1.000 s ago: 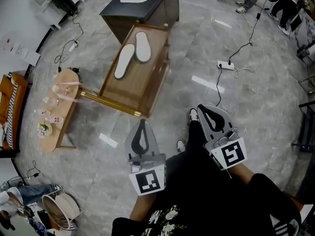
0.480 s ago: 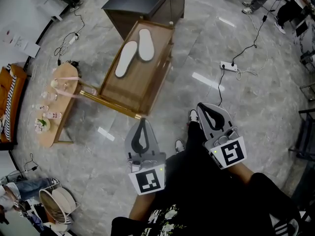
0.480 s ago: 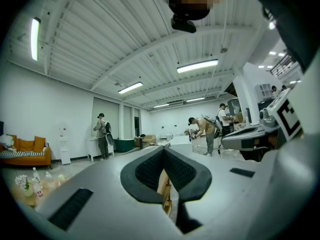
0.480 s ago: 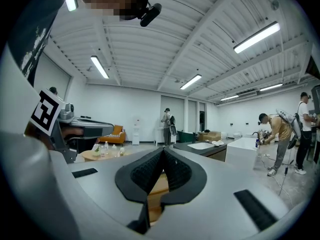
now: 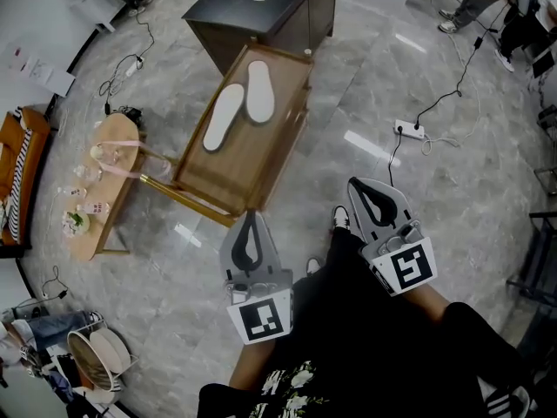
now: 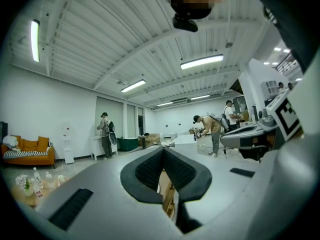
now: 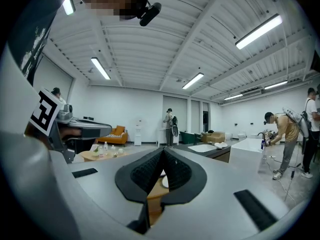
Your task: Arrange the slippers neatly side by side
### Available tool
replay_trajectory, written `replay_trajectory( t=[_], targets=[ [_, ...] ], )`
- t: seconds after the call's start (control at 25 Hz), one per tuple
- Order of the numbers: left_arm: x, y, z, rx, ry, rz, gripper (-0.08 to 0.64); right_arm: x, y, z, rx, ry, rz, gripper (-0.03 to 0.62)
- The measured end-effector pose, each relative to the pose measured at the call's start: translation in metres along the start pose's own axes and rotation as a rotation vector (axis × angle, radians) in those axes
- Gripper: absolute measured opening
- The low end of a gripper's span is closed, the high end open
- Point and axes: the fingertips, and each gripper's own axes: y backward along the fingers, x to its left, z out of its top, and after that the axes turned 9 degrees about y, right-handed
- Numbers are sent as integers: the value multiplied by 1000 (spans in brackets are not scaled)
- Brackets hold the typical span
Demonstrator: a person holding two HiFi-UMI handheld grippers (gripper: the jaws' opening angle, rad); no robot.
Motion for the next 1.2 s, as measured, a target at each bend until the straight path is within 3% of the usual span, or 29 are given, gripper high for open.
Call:
replay_trajectory(
  t=[0.28,0.48,0.8,1.2],
  targets=[
    [-11,-43,7,-6,-28,46,2,-48,-33,7,-45,33,35,-2],
    [-27,-68,12,-20,-28,88,2,-72,-49,-8,-24,15,96,-2],
    [-37,-90,7,-23,-32,195,2,-84,-75,-23,-25,12,240,-2],
    [-19,-101,1,11,-21,263,2,-72,-103,-24,-34,-11,322,-2]
  ],
)
